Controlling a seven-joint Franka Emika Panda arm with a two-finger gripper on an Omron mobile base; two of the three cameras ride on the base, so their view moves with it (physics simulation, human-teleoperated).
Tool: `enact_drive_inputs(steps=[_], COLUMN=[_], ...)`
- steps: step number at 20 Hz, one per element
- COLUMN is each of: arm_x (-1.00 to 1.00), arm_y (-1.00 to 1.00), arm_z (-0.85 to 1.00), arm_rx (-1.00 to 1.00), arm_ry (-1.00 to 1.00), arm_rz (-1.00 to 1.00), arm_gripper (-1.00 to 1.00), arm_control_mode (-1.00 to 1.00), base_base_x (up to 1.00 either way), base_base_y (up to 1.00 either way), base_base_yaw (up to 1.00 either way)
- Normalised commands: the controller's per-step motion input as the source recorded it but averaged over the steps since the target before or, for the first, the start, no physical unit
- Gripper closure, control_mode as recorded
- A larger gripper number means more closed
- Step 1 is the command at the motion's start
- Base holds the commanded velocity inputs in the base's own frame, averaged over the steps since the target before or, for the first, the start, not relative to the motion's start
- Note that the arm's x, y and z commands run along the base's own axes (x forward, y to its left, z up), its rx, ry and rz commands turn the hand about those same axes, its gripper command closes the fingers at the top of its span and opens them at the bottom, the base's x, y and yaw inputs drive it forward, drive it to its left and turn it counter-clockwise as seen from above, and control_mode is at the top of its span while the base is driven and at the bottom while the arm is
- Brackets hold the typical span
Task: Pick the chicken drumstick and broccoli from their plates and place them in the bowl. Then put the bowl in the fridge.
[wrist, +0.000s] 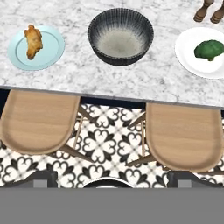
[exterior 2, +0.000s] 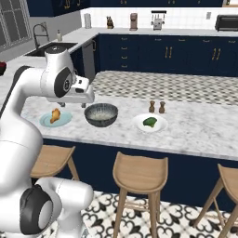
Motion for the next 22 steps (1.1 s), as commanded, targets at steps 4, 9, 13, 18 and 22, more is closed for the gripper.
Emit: enact_drive_inputs(steps=[4, 9, 13, 18, 22], arm_x=[0.00, 0.00, 0.00, 0.00, 0.00], arm_y=[0.00, 0.00, 0.00, 0.00, 0.00], arm_z=[0.00, 0.00, 0.00, 0.00, 0.00], arm_rx=[0.00, 0.00, 0.00, 0.00, 0.00], arm_ry=[0.00, 0.00, 0.00, 0.00, 0.00], arm_rz=[0.00, 0.00, 0.00, 0.00, 0.00], arm_gripper=[-1.00, -1.00, -1.00, -1.00, -1.00], arm_control_mode=[1.00, 1.00, 1.00, 1.00, 1.00], base_base_x=[0.35, 0.57, 0.62, 0.89, 0.18], base_base_y=[0.15, 0.42, 0.57, 0.31, 0.07], base_base_yaw=[-0.01, 0.00, 0.00, 0.00, 0.00])
